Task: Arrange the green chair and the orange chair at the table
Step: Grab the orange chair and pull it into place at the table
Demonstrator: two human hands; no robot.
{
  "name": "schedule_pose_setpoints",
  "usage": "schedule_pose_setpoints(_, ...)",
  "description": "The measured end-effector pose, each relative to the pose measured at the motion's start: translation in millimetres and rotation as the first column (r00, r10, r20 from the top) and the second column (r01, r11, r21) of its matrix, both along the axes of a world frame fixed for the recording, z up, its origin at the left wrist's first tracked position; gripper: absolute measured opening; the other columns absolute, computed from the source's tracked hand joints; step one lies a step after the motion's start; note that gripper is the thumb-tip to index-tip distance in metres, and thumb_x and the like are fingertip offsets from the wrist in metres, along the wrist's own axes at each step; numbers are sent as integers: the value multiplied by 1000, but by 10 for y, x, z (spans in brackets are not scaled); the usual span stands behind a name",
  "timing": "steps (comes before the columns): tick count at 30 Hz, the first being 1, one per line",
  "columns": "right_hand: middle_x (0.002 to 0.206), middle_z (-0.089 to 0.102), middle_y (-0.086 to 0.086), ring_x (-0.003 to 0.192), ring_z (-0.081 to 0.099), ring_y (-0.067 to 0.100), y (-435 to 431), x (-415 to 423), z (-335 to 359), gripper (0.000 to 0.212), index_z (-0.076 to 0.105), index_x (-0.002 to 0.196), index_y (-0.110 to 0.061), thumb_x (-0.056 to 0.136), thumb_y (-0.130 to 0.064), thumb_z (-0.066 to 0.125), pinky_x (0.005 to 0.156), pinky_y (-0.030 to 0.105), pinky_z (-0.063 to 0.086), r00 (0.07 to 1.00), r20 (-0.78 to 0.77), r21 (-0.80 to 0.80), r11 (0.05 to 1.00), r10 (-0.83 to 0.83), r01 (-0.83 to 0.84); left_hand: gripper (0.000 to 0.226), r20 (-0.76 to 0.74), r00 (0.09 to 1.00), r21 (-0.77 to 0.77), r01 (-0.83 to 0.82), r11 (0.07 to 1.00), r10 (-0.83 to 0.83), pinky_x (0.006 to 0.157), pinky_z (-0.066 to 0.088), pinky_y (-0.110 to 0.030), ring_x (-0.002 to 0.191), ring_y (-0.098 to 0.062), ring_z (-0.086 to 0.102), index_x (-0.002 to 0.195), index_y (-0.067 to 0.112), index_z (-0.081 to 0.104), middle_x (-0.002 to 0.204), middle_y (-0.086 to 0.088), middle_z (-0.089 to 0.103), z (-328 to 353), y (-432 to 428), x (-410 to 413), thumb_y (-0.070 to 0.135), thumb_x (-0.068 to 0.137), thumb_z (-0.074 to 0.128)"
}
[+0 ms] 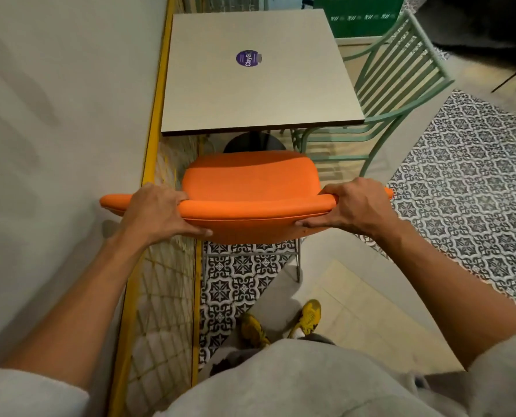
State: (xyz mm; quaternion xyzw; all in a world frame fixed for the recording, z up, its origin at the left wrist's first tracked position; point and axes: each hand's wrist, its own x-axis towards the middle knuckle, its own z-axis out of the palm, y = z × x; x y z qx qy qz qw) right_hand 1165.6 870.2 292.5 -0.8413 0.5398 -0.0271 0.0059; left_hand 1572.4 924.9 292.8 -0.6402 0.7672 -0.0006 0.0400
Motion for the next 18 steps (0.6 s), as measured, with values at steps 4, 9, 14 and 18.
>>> schedule_pose_setpoints(4, 57, 61, -11, 55, 61, 11, -38, -66, 2, 94, 77, 90, -35, 58, -113, 38, 59, 34, 57, 999, 7, 17, 999, 33, -33, 102, 3, 1000, 3, -22, 1000, 22, 76, 52, -38, 72, -19, 65, 94, 37, 75, 72, 5, 69, -60, 106, -33, 116, 48, 32)
schedule_pose_setpoints(9, 54, 60, -10, 53, 60, 10, -114, -66, 3, 90, 77, 87, -35, 60, -112, 39, 56, 32, 55, 998, 10, -21, 998, 57, -57, 94, -44, 999, -34, -25, 999, 24, 65, 55, -34, 63, -12, 63, 92, 38, 75, 67, 14, 66, -34, 91, -35, 114, 51, 39)
schedule_pose_setpoints(14, 48, 54, -12, 47, 56, 8, -220, -119, -3, 85, 74, 78, -33, 62, -111, 42, 48, 25, 47, 997, 56, -38, 998, 59, -57, 92, -46, 999, -55, 7, 998, -9, 62, 57, -33, 58, -14, 63, 84, 35, 71, 63, 13, 63, -38, -41, -53, 114, 51, 37)
schedule_pose_setpoints(18, 45, 49, -12, 44, 51, 8, -253, -111, 12, 87, 73, 76, -32, 61, -111, 40, 48, 20, 31, 998, 23, -69, 996, 64, -62, 91, 7, 999, -63, 54, 997, -54, 59, 53, -31, 53, -16, 58, 79, 31, 67, 58, 9, 57, -8, -90, -66, 113, 54, 37)
